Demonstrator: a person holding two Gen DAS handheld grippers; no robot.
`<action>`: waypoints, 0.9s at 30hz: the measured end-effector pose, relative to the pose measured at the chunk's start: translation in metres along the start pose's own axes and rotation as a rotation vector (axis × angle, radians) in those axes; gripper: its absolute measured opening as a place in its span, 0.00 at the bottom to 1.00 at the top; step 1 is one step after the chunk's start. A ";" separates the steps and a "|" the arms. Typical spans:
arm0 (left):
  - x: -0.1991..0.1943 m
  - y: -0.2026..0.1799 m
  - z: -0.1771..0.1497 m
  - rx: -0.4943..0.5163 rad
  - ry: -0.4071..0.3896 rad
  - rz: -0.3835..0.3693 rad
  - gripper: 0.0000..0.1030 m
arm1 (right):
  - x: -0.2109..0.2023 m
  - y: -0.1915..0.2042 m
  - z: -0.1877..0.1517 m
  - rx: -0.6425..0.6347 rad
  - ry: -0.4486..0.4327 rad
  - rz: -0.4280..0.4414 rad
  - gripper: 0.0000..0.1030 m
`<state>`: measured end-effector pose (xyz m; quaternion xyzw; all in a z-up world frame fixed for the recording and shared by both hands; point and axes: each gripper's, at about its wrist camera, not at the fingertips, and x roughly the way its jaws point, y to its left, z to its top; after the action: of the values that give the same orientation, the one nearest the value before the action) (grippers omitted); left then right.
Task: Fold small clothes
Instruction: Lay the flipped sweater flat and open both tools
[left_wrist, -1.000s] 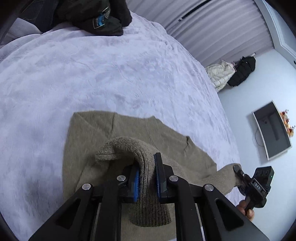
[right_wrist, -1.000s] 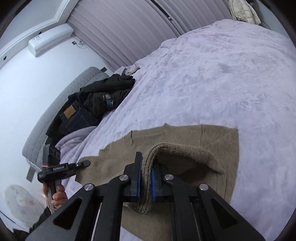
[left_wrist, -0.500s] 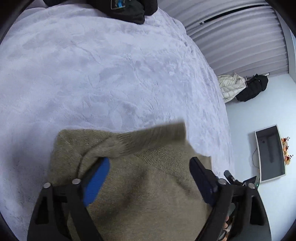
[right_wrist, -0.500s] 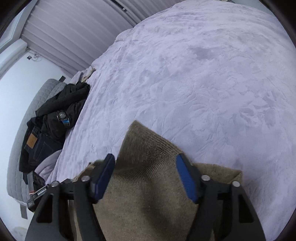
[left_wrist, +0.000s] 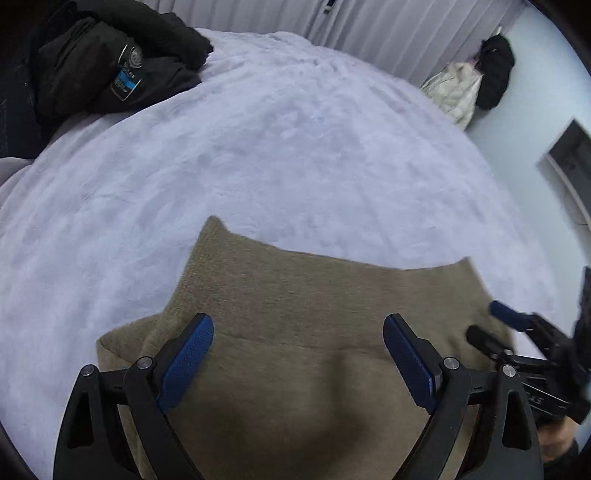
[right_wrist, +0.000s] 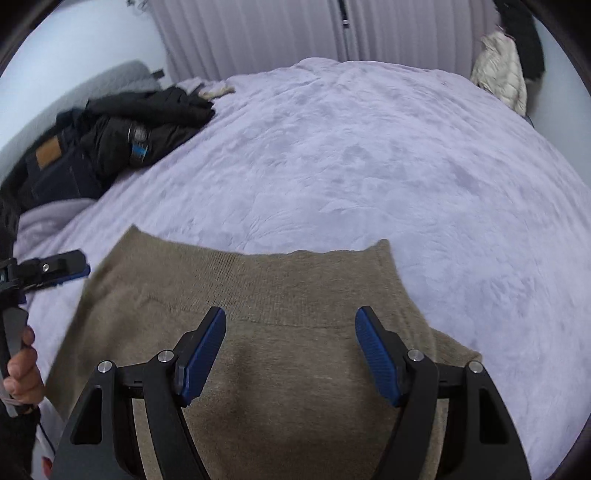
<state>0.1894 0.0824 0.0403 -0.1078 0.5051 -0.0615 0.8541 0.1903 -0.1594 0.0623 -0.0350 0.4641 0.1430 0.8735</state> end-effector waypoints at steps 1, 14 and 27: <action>0.010 0.008 0.000 -0.013 0.014 0.056 0.91 | 0.010 0.003 0.000 -0.018 0.023 -0.048 0.74; -0.019 0.031 -0.017 -0.049 -0.089 0.198 0.96 | -0.002 -0.063 -0.020 0.175 0.036 -0.303 0.79; -0.003 -0.020 -0.066 0.101 -0.022 0.217 0.97 | 0.020 0.016 -0.042 0.007 0.116 -0.151 0.80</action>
<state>0.1300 0.0555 0.0174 -0.0100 0.5008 0.0072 0.8655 0.1627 -0.1480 0.0231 -0.0748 0.5106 0.0728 0.8534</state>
